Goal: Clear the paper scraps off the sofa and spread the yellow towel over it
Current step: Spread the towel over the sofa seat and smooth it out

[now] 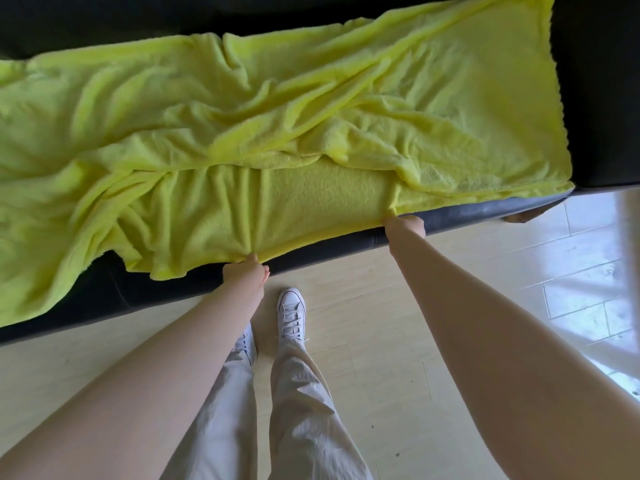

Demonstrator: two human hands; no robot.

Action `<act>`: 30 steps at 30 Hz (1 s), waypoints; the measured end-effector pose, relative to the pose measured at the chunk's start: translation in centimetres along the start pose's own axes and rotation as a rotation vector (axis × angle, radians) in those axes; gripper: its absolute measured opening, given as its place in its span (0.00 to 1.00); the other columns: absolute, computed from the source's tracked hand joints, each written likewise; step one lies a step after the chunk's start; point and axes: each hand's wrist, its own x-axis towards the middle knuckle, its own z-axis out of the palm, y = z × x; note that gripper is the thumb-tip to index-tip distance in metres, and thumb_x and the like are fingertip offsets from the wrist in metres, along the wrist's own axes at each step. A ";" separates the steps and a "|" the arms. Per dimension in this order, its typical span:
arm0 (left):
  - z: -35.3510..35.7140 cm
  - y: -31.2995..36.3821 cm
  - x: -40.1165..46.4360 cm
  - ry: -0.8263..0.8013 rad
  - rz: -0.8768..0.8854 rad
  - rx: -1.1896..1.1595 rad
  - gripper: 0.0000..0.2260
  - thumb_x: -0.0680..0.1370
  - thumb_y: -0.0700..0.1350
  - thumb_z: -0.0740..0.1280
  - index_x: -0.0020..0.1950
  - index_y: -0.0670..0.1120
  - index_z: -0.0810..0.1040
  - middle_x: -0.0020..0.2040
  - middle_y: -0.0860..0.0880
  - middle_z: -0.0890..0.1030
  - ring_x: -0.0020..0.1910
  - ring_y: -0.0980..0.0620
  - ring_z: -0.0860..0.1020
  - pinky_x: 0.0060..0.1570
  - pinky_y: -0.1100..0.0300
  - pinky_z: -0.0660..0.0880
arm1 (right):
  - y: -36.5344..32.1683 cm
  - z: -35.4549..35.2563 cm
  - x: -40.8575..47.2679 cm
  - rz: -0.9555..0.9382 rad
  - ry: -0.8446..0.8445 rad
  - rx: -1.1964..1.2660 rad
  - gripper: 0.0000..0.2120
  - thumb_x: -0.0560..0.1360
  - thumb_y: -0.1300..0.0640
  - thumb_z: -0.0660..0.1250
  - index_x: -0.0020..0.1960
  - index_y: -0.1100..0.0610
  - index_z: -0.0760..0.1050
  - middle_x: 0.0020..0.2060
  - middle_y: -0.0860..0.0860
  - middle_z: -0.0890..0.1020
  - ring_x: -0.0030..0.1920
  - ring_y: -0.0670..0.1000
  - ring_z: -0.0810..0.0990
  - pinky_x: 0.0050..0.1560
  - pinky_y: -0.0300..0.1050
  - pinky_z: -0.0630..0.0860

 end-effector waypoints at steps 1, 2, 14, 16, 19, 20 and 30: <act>0.0 -0.3 0.3 0.010 0.012 -0.001 0.13 0.82 0.43 0.59 0.62 0.37 0.72 0.55 0.41 0.80 0.31 0.55 0.73 0.26 0.69 0.72 | 0.1 0.0 0.2 -0.023 0.011 -0.056 0.09 0.72 0.60 0.61 0.51 0.57 0.75 0.58 0.57 0.77 0.46 0.56 0.76 0.48 0.47 0.75; -0.2 -0.4 0.5 0.019 0.000 0.016 0.10 0.82 0.44 0.60 0.53 0.38 0.74 0.47 0.44 0.80 0.30 0.55 0.74 0.21 0.70 0.71 | 0.0 0.0 0.2 -0.021 0.003 -0.102 0.11 0.73 0.61 0.61 0.54 0.59 0.74 0.59 0.58 0.76 0.47 0.56 0.75 0.50 0.48 0.76; -0.1 8.0 -1.5 0.402 1.249 0.760 0.13 0.74 0.47 0.68 0.55 0.44 0.72 0.52 0.46 0.76 0.53 0.43 0.73 0.49 0.51 0.68 | -7.0 4.8 -4.4 -1.243 0.179 -0.563 0.12 0.75 0.59 0.65 0.58 0.57 0.72 0.56 0.54 0.73 0.56 0.56 0.72 0.55 0.49 0.69; 0.2 10.5 -0.4 0.414 1.309 0.945 0.18 0.73 0.47 0.69 0.61 0.46 0.70 0.58 0.45 0.74 0.59 0.43 0.71 0.54 0.50 0.67 | -8.9 5.9 -5.0 -1.320 0.104 -0.707 0.15 0.75 0.57 0.66 0.61 0.56 0.71 0.59 0.54 0.73 0.60 0.56 0.70 0.57 0.49 0.68; 0.2 13.2 1.4 0.400 1.314 1.240 0.23 0.74 0.48 0.70 0.66 0.45 0.68 0.62 0.43 0.71 0.63 0.42 0.68 0.58 0.49 0.67 | -10.9 7.4 -5.0 -1.297 0.152 -0.934 0.23 0.73 0.63 0.68 0.65 0.55 0.67 0.61 0.54 0.70 0.62 0.55 0.68 0.57 0.48 0.67; 0.2 13.7 1.8 0.388 1.319 1.329 0.22 0.75 0.49 0.69 0.66 0.45 0.67 0.62 0.42 0.70 0.63 0.42 0.68 0.58 0.49 0.67 | -11.1 7.4 -4.8 -1.279 0.184 -0.962 0.24 0.72 0.66 0.67 0.65 0.55 0.67 0.61 0.54 0.70 0.62 0.55 0.68 0.56 0.48 0.67; -0.1 18.8 1.8 0.464 1.430 1.103 0.11 0.79 0.42 0.58 0.60 0.42 0.71 0.56 0.40 0.76 0.55 0.38 0.74 0.52 0.45 0.68 | -16.4 5.1 -4.9 -1.225 0.140 -0.424 0.05 0.76 0.61 0.54 0.50 0.59 0.59 0.42 0.58 0.74 0.41 0.59 0.75 0.37 0.51 0.67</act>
